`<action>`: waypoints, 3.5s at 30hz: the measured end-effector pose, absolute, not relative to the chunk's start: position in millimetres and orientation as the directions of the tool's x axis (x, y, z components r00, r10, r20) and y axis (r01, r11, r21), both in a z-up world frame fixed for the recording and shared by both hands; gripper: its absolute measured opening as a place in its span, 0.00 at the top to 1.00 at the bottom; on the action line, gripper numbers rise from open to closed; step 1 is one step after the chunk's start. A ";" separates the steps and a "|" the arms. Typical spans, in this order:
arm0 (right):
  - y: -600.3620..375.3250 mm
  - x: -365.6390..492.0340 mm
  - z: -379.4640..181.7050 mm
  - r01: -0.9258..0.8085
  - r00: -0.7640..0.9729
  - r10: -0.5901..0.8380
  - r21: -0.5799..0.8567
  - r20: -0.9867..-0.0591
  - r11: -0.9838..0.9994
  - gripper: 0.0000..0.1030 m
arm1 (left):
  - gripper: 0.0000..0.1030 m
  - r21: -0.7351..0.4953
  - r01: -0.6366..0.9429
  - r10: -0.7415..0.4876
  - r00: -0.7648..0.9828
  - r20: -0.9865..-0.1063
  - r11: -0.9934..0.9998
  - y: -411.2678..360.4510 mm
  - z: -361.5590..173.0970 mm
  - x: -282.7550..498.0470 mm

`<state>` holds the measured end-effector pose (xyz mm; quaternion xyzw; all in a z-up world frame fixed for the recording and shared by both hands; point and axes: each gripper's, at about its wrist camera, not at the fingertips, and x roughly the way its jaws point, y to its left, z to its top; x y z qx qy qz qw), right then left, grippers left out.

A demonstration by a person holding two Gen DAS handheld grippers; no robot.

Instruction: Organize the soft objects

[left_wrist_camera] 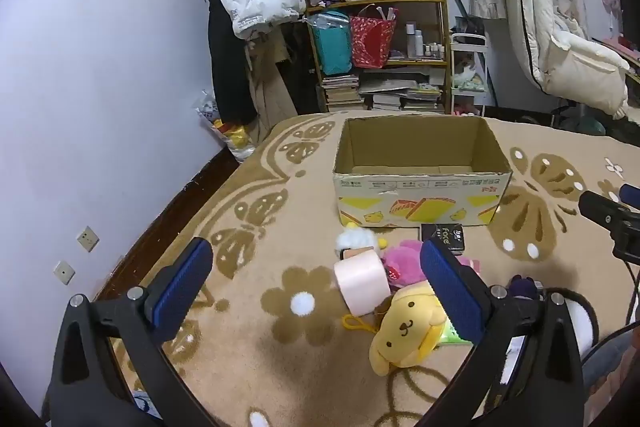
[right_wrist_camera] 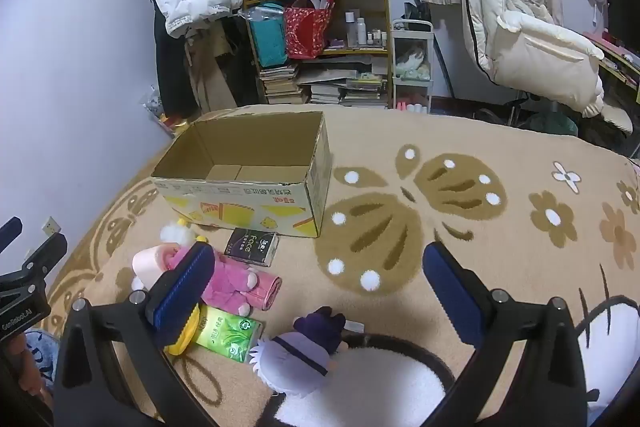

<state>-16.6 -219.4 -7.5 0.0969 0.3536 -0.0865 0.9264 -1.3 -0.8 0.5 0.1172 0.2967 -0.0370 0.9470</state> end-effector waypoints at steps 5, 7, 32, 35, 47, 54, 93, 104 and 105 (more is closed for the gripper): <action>-217.5 -15.6 -8.3 0.229 0.732 -0.095 0.113 -0.675 0.967 0.00 | 0.00 0.207 0.132 0.013 0.815 -0.579 0.969 0.4 0.3 -2.7; -215.0 -14.5 -9.1 0.227 0.730 -0.099 0.104 -0.676 0.968 0.00 | 0.00 0.202 0.133 0.012 0.807 -0.590 0.970 4.7 1.1 1.5; -218.1 -12.9 -10.9 0.240 0.717 -0.095 0.116 -0.690 0.964 0.00 | 0.00 0.239 0.114 0.048 0.813 -0.581 0.964 1.6 -1.2 0.8; -217.3 -12.8 -10.6 0.241 0.717 -0.096 0.116 -0.690 0.964 0.00 | 0.00 0.243 0.117 0.049 0.811 -0.583 0.963 1.3 -0.7 0.4; -217.1 -12.5 -10.8 0.241 0.716 -0.099 0.112 -0.691 0.964 0.00 | 0.00 0.245 0.114 0.052 0.810 -0.583 0.963 1.1 -1.7 0.7; -219.1 -13.1 -11.2 0.242 0.712 -0.094 0.118 -0.695 0.963 0.00 | 0.00 0.256 0.117 0.057 0.810 -0.583 0.960 0.2 -4.1 1.6; -210.4 -7.2 -15.2 0.215 0.684 -0.092 0.080 -0.724 0.973 0.00 | 0.02 0.164 0.178 -0.035 0.771 -0.636 0.970 0.3 -7.9 5.6; -211.8 0.8 -28.9 0.210 0.620 -0.032 0.127 -0.784 0.969 0.00 | 0.02 0.172 0.216 -0.046 0.738 -0.673 0.961 -10.7 -24.5 15.2; -212.1 1.6 -31.5 0.213 0.610 -0.030 0.128 -0.792 0.969 0.00 | 0.02 0.163 0.213 -0.047 0.732 -0.680 0.963 -10.3 -26.9 17.8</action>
